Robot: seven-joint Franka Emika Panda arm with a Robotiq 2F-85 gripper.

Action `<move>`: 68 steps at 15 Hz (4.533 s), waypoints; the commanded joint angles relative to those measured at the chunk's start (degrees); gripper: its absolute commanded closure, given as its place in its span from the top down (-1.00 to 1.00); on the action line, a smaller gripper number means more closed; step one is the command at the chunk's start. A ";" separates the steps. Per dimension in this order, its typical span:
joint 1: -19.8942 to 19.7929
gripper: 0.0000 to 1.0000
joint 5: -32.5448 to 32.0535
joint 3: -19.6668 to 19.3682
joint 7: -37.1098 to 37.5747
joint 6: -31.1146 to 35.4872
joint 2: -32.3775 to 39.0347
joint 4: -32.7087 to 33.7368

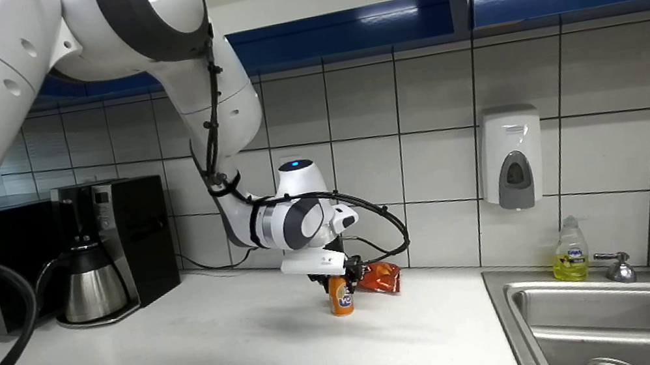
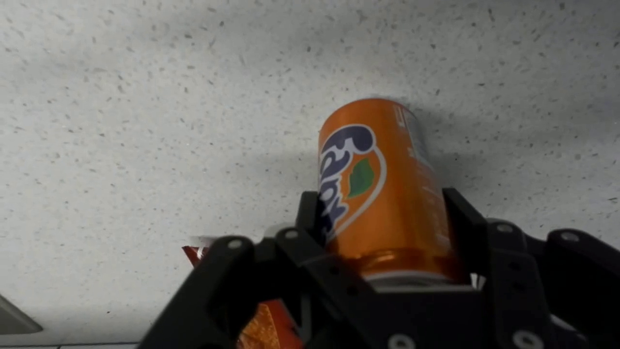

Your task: Put the can in the top cabinet

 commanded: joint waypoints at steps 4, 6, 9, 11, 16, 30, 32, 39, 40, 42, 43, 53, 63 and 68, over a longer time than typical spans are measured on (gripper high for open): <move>0.18 -0.23 -1.60 -2.57 2.05 -13.96 -7.27 -2.19; 0.97 -0.23 -2.60 -4.39 2.50 -18.23 -10.08 -3.21; 1.69 -0.23 -4.32 -6.20 2.75 -22.80 -14.04 -4.78; 2.11 -0.23 -5.83 -6.89 2.80 -25.75 -17.24 -6.46; 2.72 -0.23 -8.01 -6.81 2.60 -32.72 -26.32 -11.82; 3.28 -0.23 -7.98 -5.94 3.06 -60.83 -56.62 -16.54; 3.40 -0.23 -7.57 -5.83 3.40 -65.36 -59.99 -13.66; 4.69 -0.23 -6.95 -4.56 5.20 -75.75 -64.55 1.87; 4.96 -0.23 -6.93 -4.41 5.46 -76.55 -64.40 3.93; 5.46 -0.23 -6.85 -3.92 6.34 -78.20 -63.74 8.54; 5.65 -0.23 -6.87 -3.68 6.88 -78.91 -63.17 10.87; 6.96 -0.23 -5.93 -2.02 11.24 -85.70 -51.48 37.15; 7.53 -0.23 -2.80 -2.60 13.07 -93.90 -33.02 63.56; 7.26 -0.23 -2.92 -2.59 14.38 -95.88 -23.92 73.55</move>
